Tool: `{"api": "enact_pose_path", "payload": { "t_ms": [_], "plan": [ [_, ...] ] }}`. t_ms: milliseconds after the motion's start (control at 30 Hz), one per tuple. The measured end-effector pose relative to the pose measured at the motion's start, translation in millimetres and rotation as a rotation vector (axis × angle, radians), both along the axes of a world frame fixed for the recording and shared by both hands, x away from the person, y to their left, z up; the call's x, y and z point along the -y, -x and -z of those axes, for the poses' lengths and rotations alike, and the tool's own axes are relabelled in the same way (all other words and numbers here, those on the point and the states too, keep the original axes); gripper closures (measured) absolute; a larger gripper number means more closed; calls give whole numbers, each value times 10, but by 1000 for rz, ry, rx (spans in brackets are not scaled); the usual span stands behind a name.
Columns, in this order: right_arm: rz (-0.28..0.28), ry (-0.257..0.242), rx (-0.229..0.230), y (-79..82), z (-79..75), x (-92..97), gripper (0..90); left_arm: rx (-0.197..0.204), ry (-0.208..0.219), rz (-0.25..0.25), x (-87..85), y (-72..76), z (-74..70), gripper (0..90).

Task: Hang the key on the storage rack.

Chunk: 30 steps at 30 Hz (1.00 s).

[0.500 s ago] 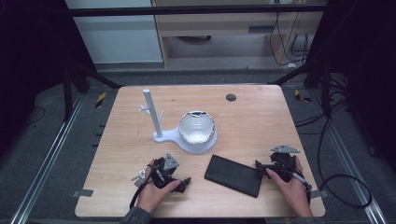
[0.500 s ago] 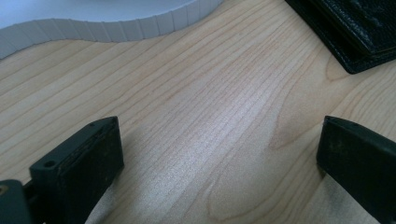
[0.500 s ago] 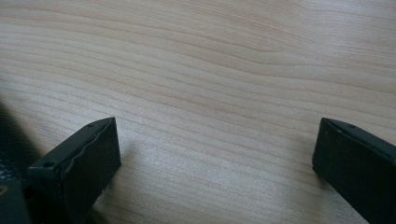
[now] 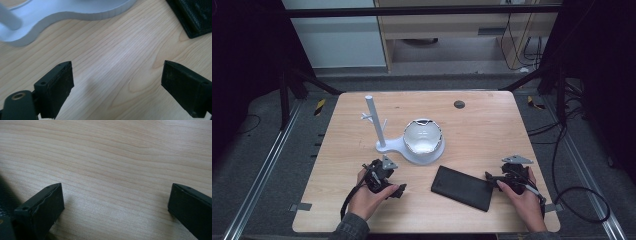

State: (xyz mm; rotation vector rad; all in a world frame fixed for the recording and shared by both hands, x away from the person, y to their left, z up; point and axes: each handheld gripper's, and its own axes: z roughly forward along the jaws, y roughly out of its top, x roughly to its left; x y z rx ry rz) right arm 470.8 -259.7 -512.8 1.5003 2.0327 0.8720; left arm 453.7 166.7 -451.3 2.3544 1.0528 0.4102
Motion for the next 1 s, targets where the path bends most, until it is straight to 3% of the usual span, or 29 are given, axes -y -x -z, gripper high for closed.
{"api": "enact_pose_path", "payload": {
  "t_ms": [133, 200, 267, 400, 433, 500, 800, 1000],
  "plan": [
    [-4, -4, -1, -22, -1, 1, 4, -1, -64, -48, -160, 51, -164, 146],
    [-7, 4, -2, -32, -1, 3, 4, -4, -74, -62, -218, 72, -208, 177],
    [-8, 2, -1, -66, 0, 4, 4, -11, -89, -107, -382, 136, -267, 205],
    [-7, 2, 0, -84, -1, 5, 4, -57, -92, -132, -547, 165, -215, 314],
    [-9, 2, 1, -89, 1, 6, 4, -101, -94, -137, -616, 163, -144, 354],
    [-12, 0, 0, -99, -1, 9, 4, -132, -100, -130, -638, 155, -80, 394],
    [-12, -1, 0, -105, -1, 8, 5, -181, -107, -132, -683, 88, 23, 538],
    [-12, -1, 0, -105, -1, 8, 4, -211, -95, -134, -711, 103, 96, 545]
  ]
}}
